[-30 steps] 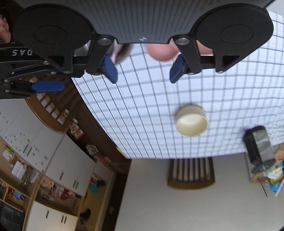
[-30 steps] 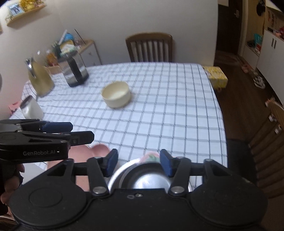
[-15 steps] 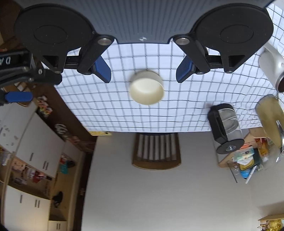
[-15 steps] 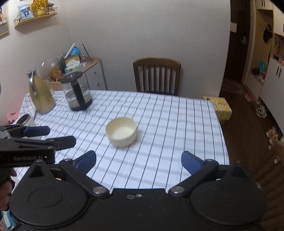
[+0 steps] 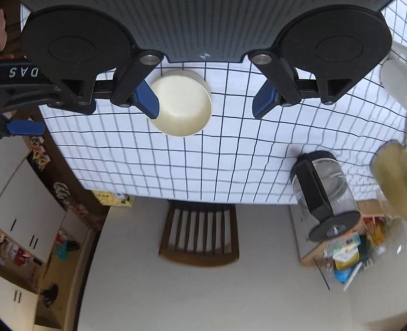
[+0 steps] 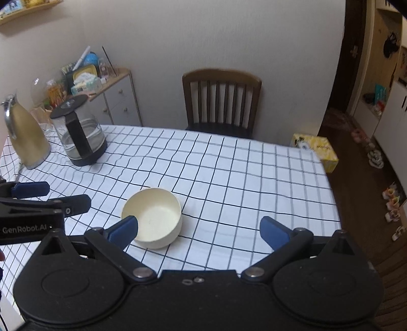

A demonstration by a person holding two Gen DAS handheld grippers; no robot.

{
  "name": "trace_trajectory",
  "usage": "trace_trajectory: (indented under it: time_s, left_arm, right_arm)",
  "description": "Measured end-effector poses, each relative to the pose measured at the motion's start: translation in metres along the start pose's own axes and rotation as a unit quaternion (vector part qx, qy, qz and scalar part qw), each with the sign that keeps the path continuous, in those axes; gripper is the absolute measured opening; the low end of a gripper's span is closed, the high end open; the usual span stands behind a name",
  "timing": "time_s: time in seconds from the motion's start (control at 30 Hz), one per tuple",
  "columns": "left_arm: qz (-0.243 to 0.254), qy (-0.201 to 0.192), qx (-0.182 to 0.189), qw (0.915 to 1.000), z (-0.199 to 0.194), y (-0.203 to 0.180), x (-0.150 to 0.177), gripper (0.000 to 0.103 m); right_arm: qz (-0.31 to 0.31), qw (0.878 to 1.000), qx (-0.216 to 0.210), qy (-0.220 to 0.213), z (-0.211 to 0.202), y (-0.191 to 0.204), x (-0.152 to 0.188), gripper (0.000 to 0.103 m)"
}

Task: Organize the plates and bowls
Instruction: 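Move both grippers to the rim of the cream bowl, then close both grippers on the cream bowl rim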

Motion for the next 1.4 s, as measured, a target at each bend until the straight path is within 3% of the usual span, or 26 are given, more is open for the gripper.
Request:
trace_trajectory:
  time_s: [0.33, 0.63, 0.9, 1.07, 1.2, 1.33, 1.4]
  left_arm:
    - [-0.015, 0.062, -0.025, 0.9976, 0.084, 0.013, 0.011, 0.080]
    - [-0.029, 0.109, -0.035, 0.9930, 0.133, 0.017, 0.032, 0.079]
    - [-0.043, 0.135, -0.029, 0.9894, 0.151, 0.019, 0.044, 0.055]
    - [-0.058, 0.150, -0.029, 0.9866, 0.152, 0.022, 0.047, 0.035]
    - [-0.066, 0.148, -0.027, 0.9864, 0.151, 0.024, 0.046, 0.030]
    - [-0.061, 0.149, -0.020, 0.9868, 0.148, 0.017, 0.044, 0.014]
    - [-0.053, 0.149, -0.021, 0.9873, 0.145, 0.012, 0.043, 0.010]
  right_arm:
    - [0.006, 0.998, -0.017, 0.058, 0.080, 0.008, 0.005, 0.095]
    - [0.010, 0.994, -0.029, 0.104, 0.128, 0.009, 0.024, 0.078]
    - [0.016, 0.991, -0.038, 0.128, 0.147, 0.017, 0.035, 0.064]
    - [0.020, 0.989, -0.036, 0.140, 0.154, 0.020, 0.039, 0.047]
    - [0.022, 0.988, -0.034, 0.148, 0.156, 0.023, 0.039, 0.035]
    - [0.029, 0.986, -0.040, 0.156, 0.158, 0.024, 0.040, 0.025]
    - [0.035, 0.986, -0.049, 0.158, 0.157, 0.027, 0.040, 0.015]
Point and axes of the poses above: each gripper's, at about its wrist camera, not at the fingertips, and z roughly the way its jaws point, y to its left, x to its underside, the point moved 7 cm from there along z, roughly the way its jaws point, and after that the axes turned 8 degrees about -y, right-handed, at the moved point
